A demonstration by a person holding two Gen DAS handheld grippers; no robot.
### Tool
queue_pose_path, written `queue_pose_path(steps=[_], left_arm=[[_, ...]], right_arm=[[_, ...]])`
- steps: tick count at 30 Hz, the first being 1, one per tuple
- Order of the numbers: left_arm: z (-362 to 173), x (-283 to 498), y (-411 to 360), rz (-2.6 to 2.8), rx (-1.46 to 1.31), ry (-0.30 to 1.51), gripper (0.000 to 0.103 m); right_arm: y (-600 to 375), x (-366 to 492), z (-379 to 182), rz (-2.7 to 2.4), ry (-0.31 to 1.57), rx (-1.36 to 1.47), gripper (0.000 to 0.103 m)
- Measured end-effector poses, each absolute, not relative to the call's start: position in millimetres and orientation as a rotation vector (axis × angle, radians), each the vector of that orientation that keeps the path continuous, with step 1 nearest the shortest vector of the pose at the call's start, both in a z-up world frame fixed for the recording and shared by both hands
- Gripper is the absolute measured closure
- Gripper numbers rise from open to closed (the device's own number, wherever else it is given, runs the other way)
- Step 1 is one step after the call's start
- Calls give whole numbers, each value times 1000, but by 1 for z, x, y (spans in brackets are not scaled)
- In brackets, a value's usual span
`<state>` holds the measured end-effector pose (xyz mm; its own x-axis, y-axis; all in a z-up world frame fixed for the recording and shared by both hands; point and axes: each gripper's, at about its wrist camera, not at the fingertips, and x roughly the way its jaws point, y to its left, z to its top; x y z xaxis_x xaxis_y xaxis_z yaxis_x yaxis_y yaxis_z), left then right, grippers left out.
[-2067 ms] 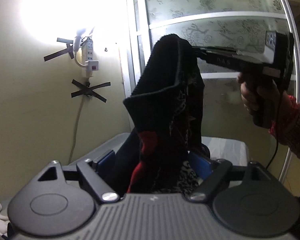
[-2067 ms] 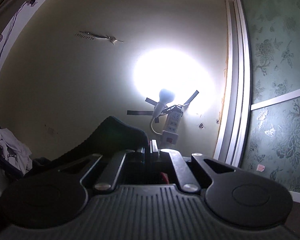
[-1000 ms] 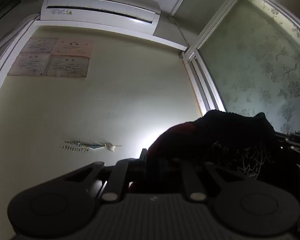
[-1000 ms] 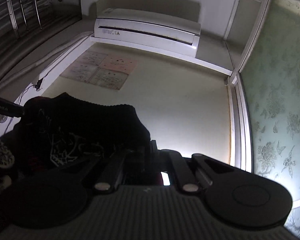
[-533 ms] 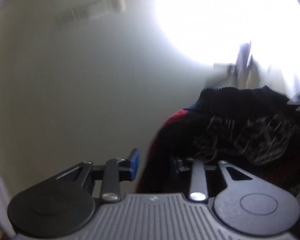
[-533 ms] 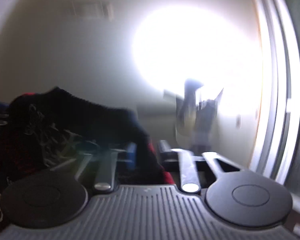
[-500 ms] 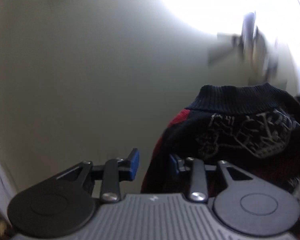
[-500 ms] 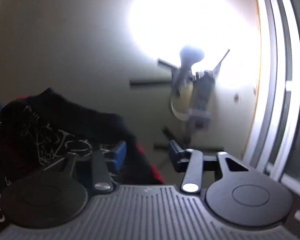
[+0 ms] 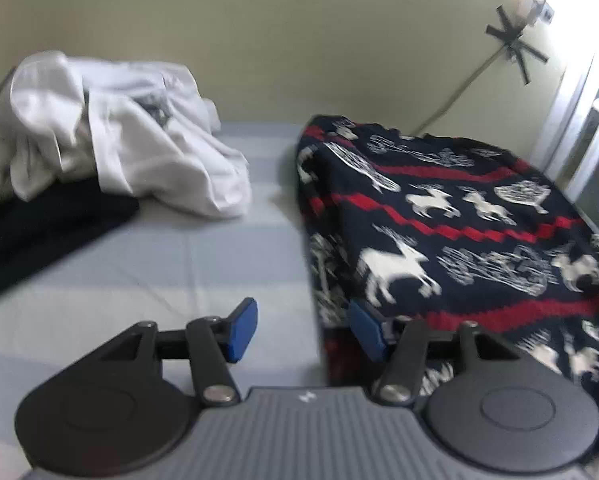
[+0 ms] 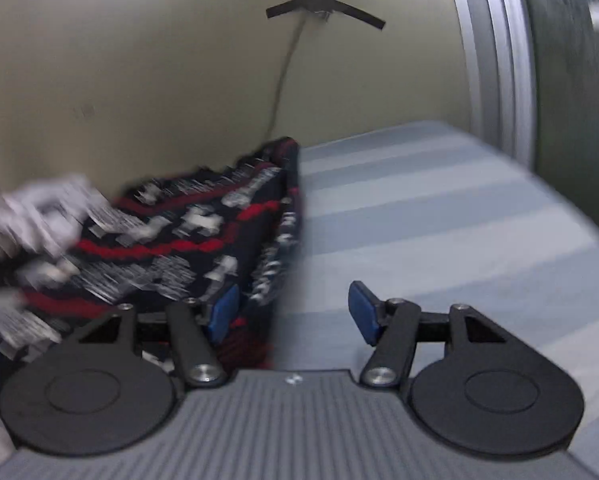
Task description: Fold small clothes
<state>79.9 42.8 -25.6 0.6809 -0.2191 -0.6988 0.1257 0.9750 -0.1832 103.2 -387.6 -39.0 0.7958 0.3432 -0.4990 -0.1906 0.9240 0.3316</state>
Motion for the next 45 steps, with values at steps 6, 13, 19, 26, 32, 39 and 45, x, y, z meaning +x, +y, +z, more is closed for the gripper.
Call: queue_pose_path(steps=[6,13,19,26,32,39,45], left_arm=[[-33,64,37,-201,-142,778,49],[-23,36,47,-189,-149,774,47],[-26,13,52,-199,-171,786,42],[-19,-10,56,-243,-188,778,39],[-12,-16,64,-219,-231,759,38],[-14,-2,57,-243,-211,775,38],[-23,20,17,-257,-63,821,66]], right_arm=[[-383,118,-17,176,583,140,97],[-404,162,38,-347,387,-248,84],[-307,102,37,396,418,-58,33],[-154,21,-28,1041,548,-460,22],[-141,12,-49,975,578,-468,81],[-254,43,-10,651,547,-18,91],[-266,39,-34,583,585,44,91]])
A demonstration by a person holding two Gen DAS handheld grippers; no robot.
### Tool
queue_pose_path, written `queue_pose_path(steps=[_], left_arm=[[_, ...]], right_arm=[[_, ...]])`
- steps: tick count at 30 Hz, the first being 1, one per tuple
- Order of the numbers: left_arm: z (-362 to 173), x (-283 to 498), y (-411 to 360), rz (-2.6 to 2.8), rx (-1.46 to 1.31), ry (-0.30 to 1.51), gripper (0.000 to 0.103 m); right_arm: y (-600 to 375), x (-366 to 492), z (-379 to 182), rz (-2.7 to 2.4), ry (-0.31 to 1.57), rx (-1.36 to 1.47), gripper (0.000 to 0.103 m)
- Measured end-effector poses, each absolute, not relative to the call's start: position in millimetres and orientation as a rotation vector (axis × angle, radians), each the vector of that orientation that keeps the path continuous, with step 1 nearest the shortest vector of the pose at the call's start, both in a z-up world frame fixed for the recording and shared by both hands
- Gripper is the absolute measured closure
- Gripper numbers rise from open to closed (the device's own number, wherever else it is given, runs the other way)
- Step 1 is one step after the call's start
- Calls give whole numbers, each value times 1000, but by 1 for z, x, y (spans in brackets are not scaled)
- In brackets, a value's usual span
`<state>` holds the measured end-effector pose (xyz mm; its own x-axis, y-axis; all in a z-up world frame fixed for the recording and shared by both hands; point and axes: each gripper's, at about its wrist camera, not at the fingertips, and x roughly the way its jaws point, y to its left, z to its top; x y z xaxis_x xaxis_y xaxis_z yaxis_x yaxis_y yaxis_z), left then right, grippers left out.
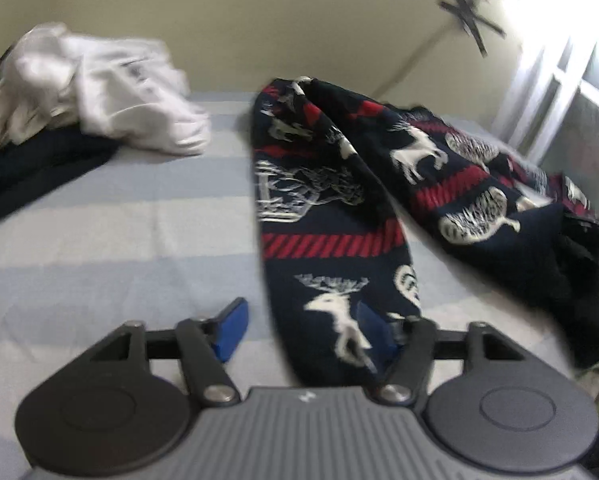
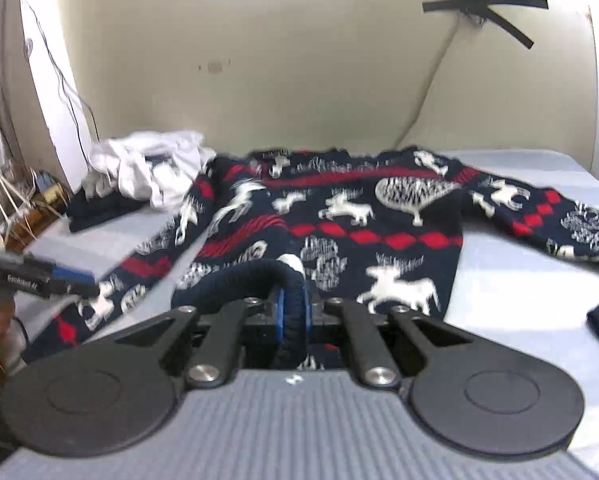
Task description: Fold small clothes
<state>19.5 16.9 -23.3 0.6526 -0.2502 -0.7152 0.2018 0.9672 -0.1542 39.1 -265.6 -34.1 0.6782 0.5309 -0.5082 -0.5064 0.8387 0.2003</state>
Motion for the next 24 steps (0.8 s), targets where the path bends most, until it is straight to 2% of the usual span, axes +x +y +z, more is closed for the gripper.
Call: queue_pose_path(steps=[1,2,5,7,9,10,11,12,13,14,17,21,24], left_arm=[[-23,22,9,-258,-33,818,82],[-22,25,7,-266,-28,824,93],[-6,36,22,-237,-49,799,93],[29,44,49,-81,8,676,94],[75,56,95,66,-66,548,93],[96,61,120,158,-130,484,90],[112,66,142,284,-173,421,82],[121,69,157,401,-182,381,69],[127,70,168,510,-186,372,65],[128,67,175,535,-219,371,64],[109,46,169,334,-306,382,48],[51,37,114,56,-247,594,48],[13,29,66,-197,-252,728,48]], right_arm=[[-261,36,-36,596,582,48,91],[-259,37,-35,612,578,56,91],[-249,43,-25,702,566,121,91],[-247,46,-10,821,550,194,91],[-225,41,2,972,533,239,91],[-211,40,2,1041,540,244,88],[-197,38,-1,1116,572,248,87],[-182,35,-7,1170,620,218,78],[-170,31,-14,1171,651,155,60],[-164,26,-19,1147,650,85,54],[-181,22,-28,1084,647,48,54],[-244,19,-19,912,599,145,53],[-286,10,-14,751,568,128,46]])
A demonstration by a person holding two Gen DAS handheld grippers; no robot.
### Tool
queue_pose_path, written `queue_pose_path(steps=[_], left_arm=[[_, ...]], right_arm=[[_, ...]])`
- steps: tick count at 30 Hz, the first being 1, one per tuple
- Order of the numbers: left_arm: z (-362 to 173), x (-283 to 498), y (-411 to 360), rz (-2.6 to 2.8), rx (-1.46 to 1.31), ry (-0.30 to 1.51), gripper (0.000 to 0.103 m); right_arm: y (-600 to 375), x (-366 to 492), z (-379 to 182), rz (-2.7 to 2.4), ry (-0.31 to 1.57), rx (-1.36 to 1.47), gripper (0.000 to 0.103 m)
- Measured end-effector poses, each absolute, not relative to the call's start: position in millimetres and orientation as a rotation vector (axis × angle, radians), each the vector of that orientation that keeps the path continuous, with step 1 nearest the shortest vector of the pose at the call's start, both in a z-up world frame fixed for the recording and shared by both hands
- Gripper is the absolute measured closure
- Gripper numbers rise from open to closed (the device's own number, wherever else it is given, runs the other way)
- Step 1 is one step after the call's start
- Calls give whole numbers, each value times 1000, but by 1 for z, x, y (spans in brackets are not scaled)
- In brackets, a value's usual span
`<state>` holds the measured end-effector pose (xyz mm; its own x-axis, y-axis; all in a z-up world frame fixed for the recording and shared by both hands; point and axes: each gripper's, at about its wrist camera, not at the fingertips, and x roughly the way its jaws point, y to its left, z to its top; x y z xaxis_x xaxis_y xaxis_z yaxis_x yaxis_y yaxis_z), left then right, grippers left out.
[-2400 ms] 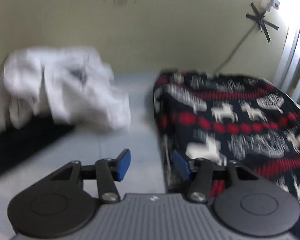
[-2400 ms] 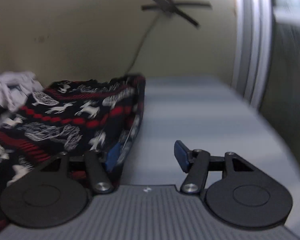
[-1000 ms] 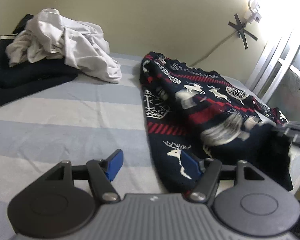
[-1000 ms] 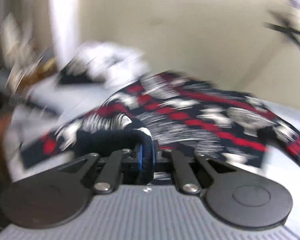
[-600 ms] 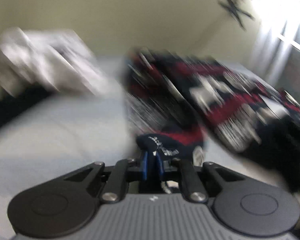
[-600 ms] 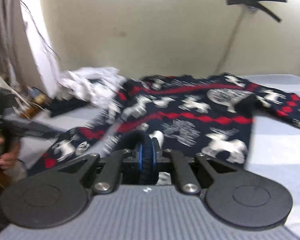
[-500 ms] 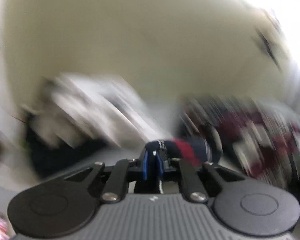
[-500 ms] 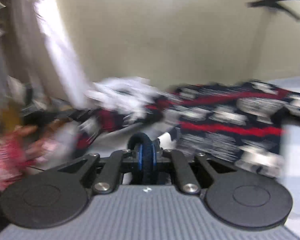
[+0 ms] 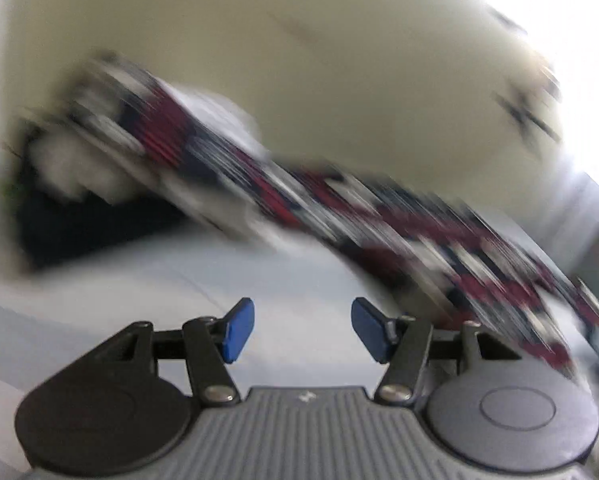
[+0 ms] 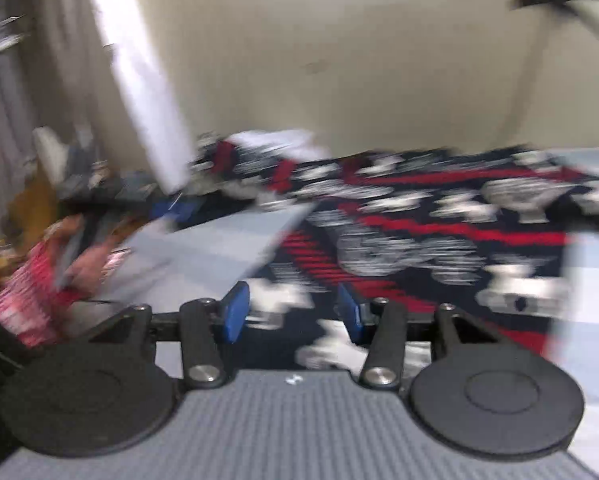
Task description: Fold small clothes
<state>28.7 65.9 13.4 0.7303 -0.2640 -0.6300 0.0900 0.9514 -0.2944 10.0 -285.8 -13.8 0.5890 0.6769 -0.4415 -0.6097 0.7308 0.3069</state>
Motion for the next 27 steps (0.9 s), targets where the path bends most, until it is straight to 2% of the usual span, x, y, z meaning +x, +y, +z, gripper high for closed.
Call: queue_pose_path(steps=[2,7,8,9,10,11,12,14,16,17,18,21,24,27], left_arm=[[-3,22,38,-317,-244,780,46],[-26,16,-4,-440,-195,856,45],[-25,14,-9,-449,-177,852,54],[-24,14,-16,-475,-174,860,79],[-22,16,-19,-510,-186,871,90],[-18,19,-24,-522,-188,873,94],[-12,24,-28,-525,-179,861,94],[3,28,-38,-547,-168,819,94],[18,27,-45,-572,-187,761,76],[26,27,-46,-569,-189,735,37],[31,25,-45,-551,-182,694,15],[34,18,-40,-453,-117,636,14],[22,21,-28,-386,-136,695,16],[10,26,-18,-327,-157,752,17]], right_arm=[[-313,2,-18,649,571,141,41],[-332,-4,-48,553,685,200,40],[-329,-8,-55,555,711,190,40],[-327,-9,-60,564,732,181,49],[-320,-15,-64,555,736,154,78],[-313,-17,-63,514,712,93,91],[-313,-14,-60,496,708,81,94],[-326,-6,-43,415,622,110,95],[-353,5,-28,296,551,150,94],[-366,11,-23,209,525,144,94],[-374,15,-20,97,505,105,90],[-376,15,-14,26,457,24,82],[-357,4,-8,315,428,87,54],[-305,0,-14,600,462,-7,53]])
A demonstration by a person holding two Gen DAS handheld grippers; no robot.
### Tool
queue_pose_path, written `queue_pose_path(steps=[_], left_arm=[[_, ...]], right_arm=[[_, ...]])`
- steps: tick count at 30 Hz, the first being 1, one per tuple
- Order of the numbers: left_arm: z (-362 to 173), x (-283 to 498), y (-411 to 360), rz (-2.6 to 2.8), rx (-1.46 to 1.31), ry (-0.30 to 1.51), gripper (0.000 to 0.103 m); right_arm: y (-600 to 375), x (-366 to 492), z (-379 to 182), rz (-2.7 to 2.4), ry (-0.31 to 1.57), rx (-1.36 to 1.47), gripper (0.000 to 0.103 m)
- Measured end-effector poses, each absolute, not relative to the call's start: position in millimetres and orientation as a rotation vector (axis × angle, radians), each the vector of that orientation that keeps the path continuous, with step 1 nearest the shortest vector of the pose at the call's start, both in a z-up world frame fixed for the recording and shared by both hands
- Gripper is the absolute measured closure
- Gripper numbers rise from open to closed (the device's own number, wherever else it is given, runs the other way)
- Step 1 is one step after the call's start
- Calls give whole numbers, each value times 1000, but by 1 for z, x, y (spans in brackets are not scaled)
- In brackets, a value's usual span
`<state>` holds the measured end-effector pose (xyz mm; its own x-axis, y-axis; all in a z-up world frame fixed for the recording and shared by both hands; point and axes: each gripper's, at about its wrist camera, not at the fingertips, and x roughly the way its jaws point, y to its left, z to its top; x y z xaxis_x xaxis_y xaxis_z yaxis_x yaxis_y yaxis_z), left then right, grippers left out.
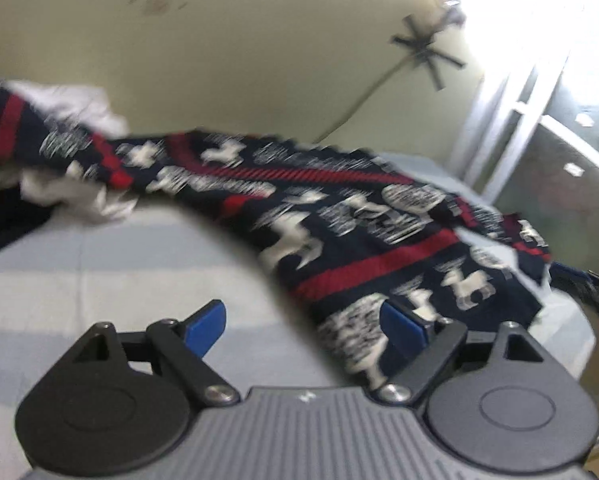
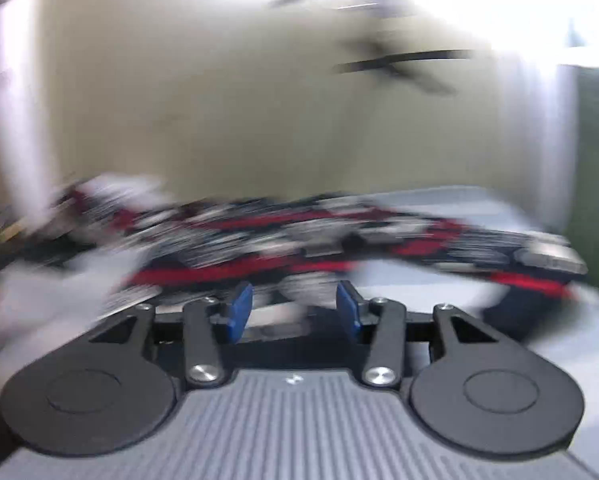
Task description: Fold small clothes
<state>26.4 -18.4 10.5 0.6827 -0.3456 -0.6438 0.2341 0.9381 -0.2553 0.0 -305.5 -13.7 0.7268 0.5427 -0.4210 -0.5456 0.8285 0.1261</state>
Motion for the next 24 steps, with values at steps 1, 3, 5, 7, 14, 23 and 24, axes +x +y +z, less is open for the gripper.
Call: queue_pose_path(steps=[1,3,5,7,14,23,24], left_arm=[[7,26,-14,-310,-163,763,17],[3,27,-7,-291,-183,780,17],[1,24,0,-280,-198,784,17],[1,19,7,-267,-205,784,17],[6,-3,33,-209,-219,751,16],[14,-8,73,-128,-365,702,14],[12,-6,72,-133,-367,711,14]], right_arm=[[-286,-2,-16,697,478,-45,53],[-249,-4,-23,863,505,-132,50],[-216,0,-33,952,537,-191,38],[-191,9,-47,999,578,-261,30],[-174,50,-47,962,653,-224,91],[-161,45,-42,1324,887,74,71],[-171,47,-42,1282,861,71,63]])
